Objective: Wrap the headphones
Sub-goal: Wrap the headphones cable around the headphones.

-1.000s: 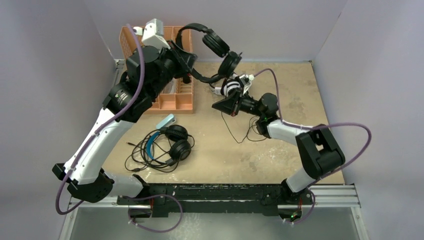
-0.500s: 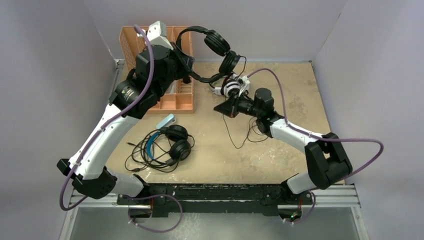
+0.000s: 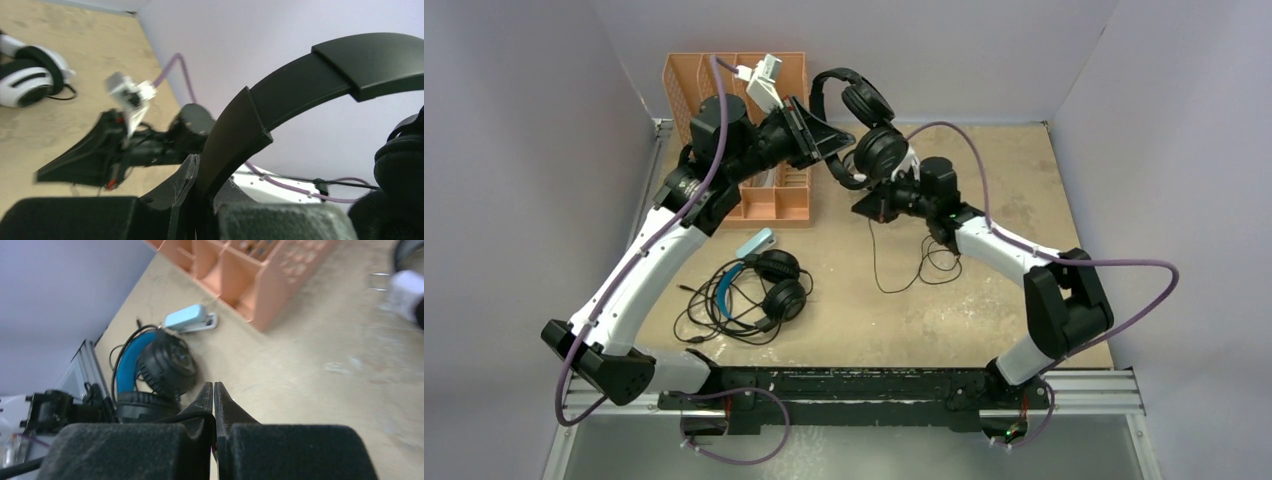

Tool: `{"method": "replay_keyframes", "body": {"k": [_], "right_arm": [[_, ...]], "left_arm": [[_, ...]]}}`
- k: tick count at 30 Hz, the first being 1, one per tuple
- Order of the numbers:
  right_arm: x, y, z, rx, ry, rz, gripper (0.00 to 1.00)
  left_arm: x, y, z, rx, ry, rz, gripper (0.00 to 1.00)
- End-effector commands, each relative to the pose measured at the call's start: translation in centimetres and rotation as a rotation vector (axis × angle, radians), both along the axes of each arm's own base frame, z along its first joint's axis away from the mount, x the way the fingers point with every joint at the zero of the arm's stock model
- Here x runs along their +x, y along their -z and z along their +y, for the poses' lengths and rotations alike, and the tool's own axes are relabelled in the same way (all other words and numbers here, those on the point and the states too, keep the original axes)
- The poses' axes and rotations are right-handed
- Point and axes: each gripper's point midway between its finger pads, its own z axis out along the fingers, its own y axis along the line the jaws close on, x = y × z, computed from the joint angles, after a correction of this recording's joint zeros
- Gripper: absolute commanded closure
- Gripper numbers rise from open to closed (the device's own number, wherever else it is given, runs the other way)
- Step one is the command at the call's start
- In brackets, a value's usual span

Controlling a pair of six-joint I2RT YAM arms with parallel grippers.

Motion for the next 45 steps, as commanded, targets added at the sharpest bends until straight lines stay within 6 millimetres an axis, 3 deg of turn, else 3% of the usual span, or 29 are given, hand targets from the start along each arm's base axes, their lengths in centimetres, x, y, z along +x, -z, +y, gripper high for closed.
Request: {"method": "replay_keyframes", "body": {"k": [1,4,6,11,15,19,25,32,36,41,45], "right_arm": [[-0.2,-0.4,1.5,-0.041,-0.017,-0.024,1.0],[-0.1,-0.4,1.1,-0.07,0.003,-0.023,1.0],[-0.8,-0.1,1.9,-0.06,-0.014,-0.013,1.0],[-2.1,1.5,3.5,-0.072,-0.032,0.03,1.0],[-4.1,1.5,4.7,-0.067,-0.037,0.017,1.0],[-6.2,1.8,6.1,-0.085,-0.075,0.022,1.0],[-9.1,0.8,7.0,-0.11,-0.116,0.0,1.0],[-13.3,-0.9,9.2,-0.143,-0.239,-0.048,1.0],[-15.7,-2.5,9.6,-0.179,-0.294,-0.08,1.0],[-18.0,-5.1,7.7,-0.231,-0.292,-0.103,1.0],[-18.3,-7.5,5.5,-0.293,-0.269,-0.134,1.0]], "left_arm": [[-3.7,-7.1,-1.5,-0.231,0.214,-0.141,1.0],[-2.3,-6.5,-0.8,-0.191,0.132,-0.133,1.0],[-0.5,-6.1,0.4,-0.177,0.002,-0.119,1.0],[2.9,-7.1,2.3,-0.315,-0.159,-0.077,1.0],[6.8,-5.6,7.6,-0.276,-0.537,-0.048,1.0],[8.8,-4.6,12.5,-0.232,-0.835,-0.067,1.0],[10.1,-3.0,16.4,-0.115,-1.073,-0.084,1.0],[11.2,0.4,19.6,0.101,-1.289,-0.035,1.0],[11.9,3.3,21.2,0.347,-1.401,-0.007,1.0],[11.6,8.4,23.5,0.804,-1.46,0.008,1.0],[11.3,12.3,22.5,0.982,-1.277,-0.015,1.0]]}}
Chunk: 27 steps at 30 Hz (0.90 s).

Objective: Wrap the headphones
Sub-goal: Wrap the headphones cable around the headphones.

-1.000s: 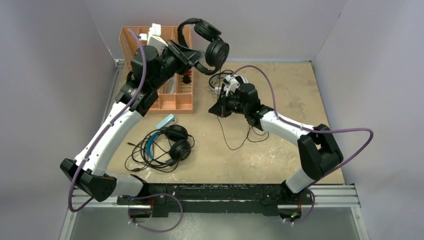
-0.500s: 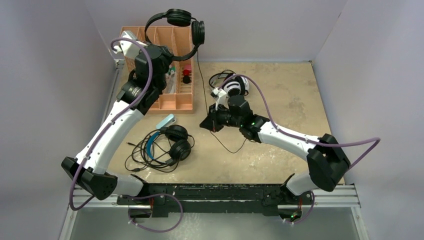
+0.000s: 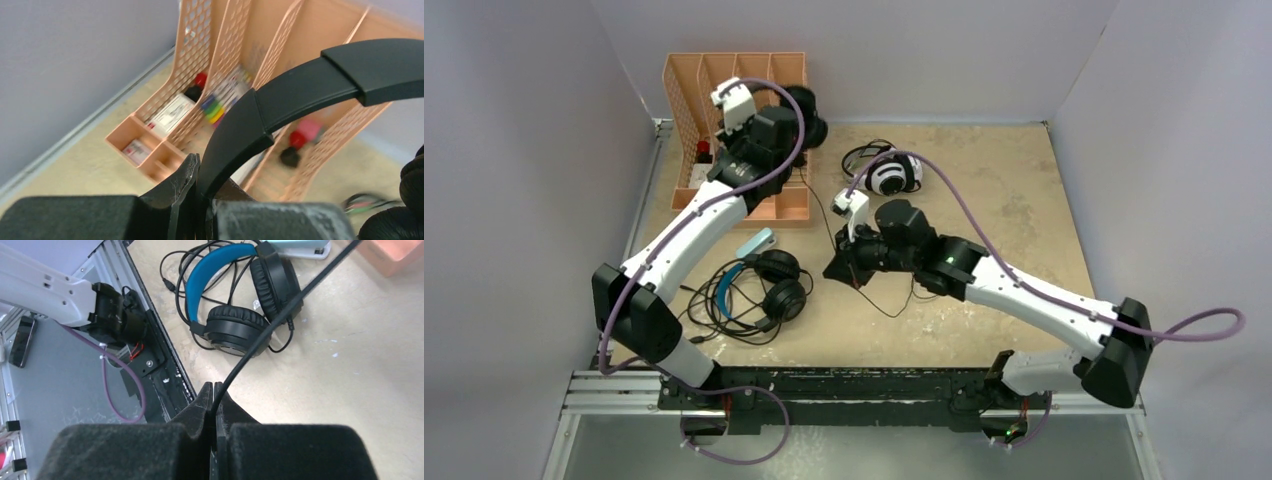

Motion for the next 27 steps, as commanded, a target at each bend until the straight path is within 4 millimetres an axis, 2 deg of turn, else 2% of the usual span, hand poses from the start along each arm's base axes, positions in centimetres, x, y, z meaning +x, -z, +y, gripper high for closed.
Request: {"method": "replay_keyframes", "body": {"k": [1,5,8,13,17,20,23,27], "right_arm": [[0.5,-4.8,-2.9,-0.06,0.048,-0.113,1.0],[1.2,-8.6,-4.9,-0.116,0.072,-0.219,1.0],[4.0,-11.9,-6.9,-0.189,0.173,-0.385,1.0],[8.5,-14.8,-9.0,-0.339,0.298,-0.614,1.0],[11.7,-15.3,-10.4,-0.374,0.371,-0.665,1.0],[13.8,-15.2,-11.7,-0.342,0.388,-0.646,0.99],[15.0,-14.3,-12.1,-0.302,0.385,-0.638,0.98],[16.6,-11.6,-12.0,-0.223,0.378,-0.588,0.98]], "left_arm": [[-1.6,1.3,0.4,0.179,0.109,0.119,1.0],[-3.1,3.6,-2.5,0.263,0.344,0.231,1.0],[-4.8,5.3,-4.7,0.293,0.519,0.298,1.0],[-8.0,6.7,-8.4,0.33,0.773,0.368,1.0],[-10.1,6.6,-10.2,0.315,0.914,0.372,1.0],[-11.3,6.1,-10.6,0.282,0.976,0.34,1.0],[-12.6,5.4,-11.3,0.246,1.056,0.312,1.0],[-14.4,3.6,-13.2,0.152,1.182,0.245,1.0]]}}
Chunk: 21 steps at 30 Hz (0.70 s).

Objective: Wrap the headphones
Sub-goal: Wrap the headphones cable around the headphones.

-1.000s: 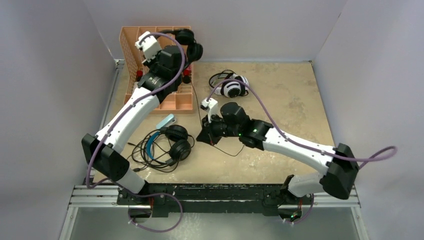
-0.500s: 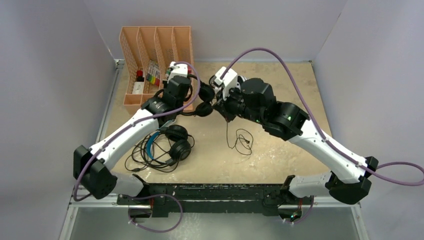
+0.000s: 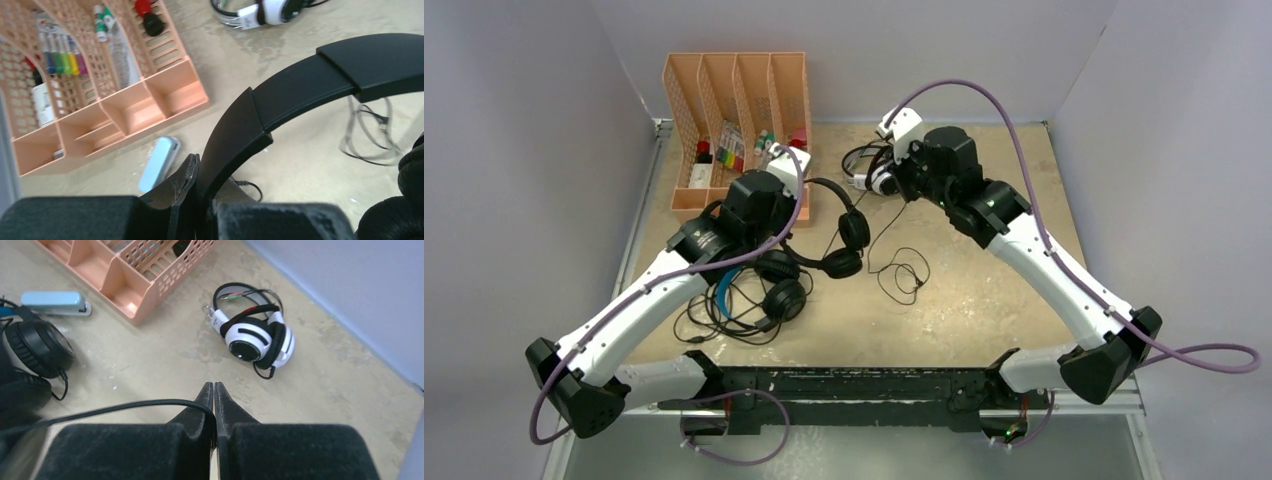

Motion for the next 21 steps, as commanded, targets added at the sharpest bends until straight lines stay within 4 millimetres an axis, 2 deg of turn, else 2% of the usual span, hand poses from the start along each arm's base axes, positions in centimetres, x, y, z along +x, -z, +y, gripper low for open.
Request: {"method": "replay_keyframes", "body": {"k": [1,4,6,9,12,13,15,18,21], "right_arm": [[1.2,-0.3,1.6,0.147,-0.088,-0.04,0.98],[1.7,1.4,3.4,0.225,-0.137,-0.027,0.97],[2.1,2.4,4.6,0.312,-0.142,-0.021,0.94],[3.1,4.0,5.8,0.496,-0.06,0.058,0.9],[4.0,4.1,7.1,0.683,-0.03,0.074,0.91],[4.0,4.1,7.7,0.745,-0.043,0.084,0.91],[3.8,4.3,8.8,0.835,-0.083,0.093,0.9],[3.9,4.8,10.2,0.903,-0.123,0.082,0.86],[4.2,6.0,10.7,0.929,-0.128,0.076,0.86]], "left_arm": [[-2.3,-3.9,-3.1,-0.21,0.168,-0.029,1.0],[-3.5,-6.8,-5.1,-0.397,0.213,-0.018,1.0],[-4.3,-9.7,-6.6,-0.568,0.245,-0.024,1.0],[-5.0,-14.0,-8.7,-0.841,0.278,-0.02,1.0],[-3.8,-16.5,-8.9,-1.037,0.181,-0.007,1.0],[-3.0,-16.8,-8.6,-1.067,0.124,-0.008,1.0],[-2.5,-18.4,-8.9,-1.104,0.115,-0.013,1.0],[-2.1,-20.7,-8.8,-1.155,0.104,-0.041,1.0],[-1.4,-22.1,-7.5,-1.163,0.037,-0.094,1.0]]}}
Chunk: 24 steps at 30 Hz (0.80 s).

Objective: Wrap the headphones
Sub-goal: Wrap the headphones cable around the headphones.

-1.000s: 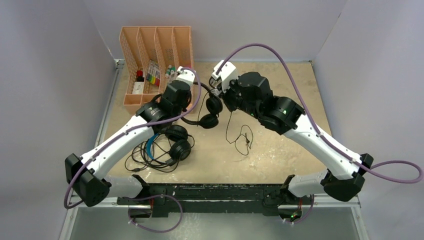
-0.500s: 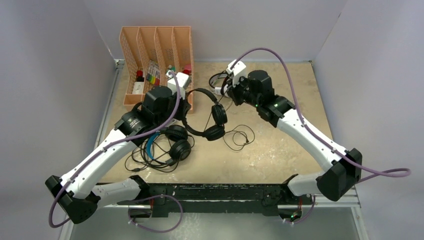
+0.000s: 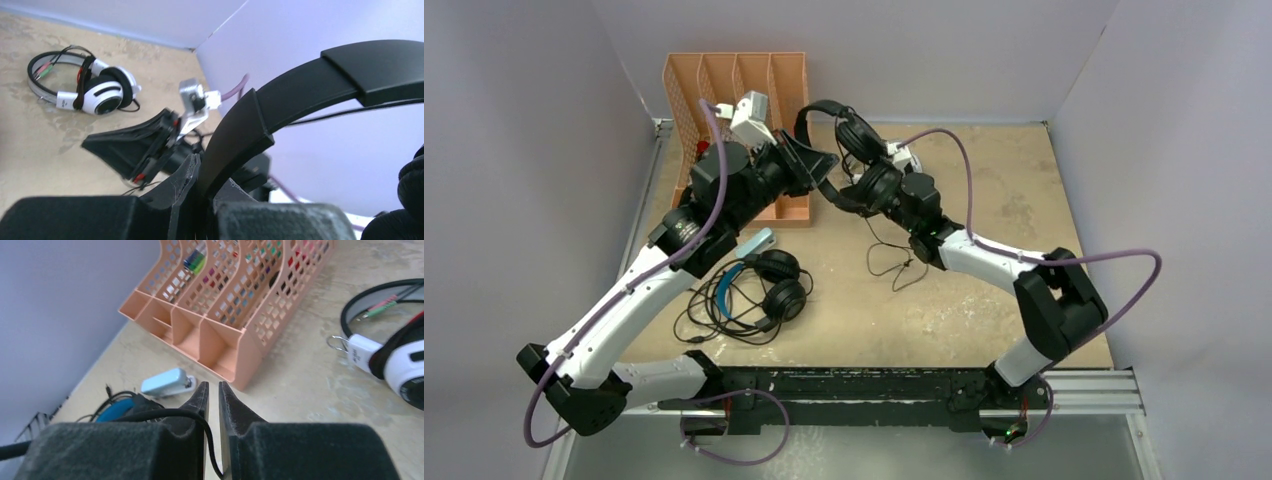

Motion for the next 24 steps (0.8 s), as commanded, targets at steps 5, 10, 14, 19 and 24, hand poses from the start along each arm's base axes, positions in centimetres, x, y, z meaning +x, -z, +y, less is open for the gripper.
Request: {"method": "replay_keyframes", "body": {"k": [5,10,14,19,24], "right_arm": [[-1.1,-1.6,1.8,0.182,-0.05,-0.14,0.87],[-5.0,2.2,3.3,0.124,-0.215,-0.104,1.0],[-9.5,3.2,3.0,0.063,-0.288,-0.067,1.0],[-15.1,1.6,2.2,-0.052,-0.405,-0.056,1.0],[-18.0,-2.5,-1.0,-0.124,-0.389,-0.062,1.0]], "left_arm": [[1.8,-9.4,4.8,-0.128,-0.281,-0.096,1.0],[3.9,-10.5,8.4,-0.041,-0.511,-0.09,1.0],[5.8,-10.5,12.0,0.177,-0.737,-0.097,1.0],[7.5,-9.9,15.5,0.394,-0.957,-0.107,1.0],[8.7,-6.5,17.9,0.658,-1.078,-0.058,1.0]]}}
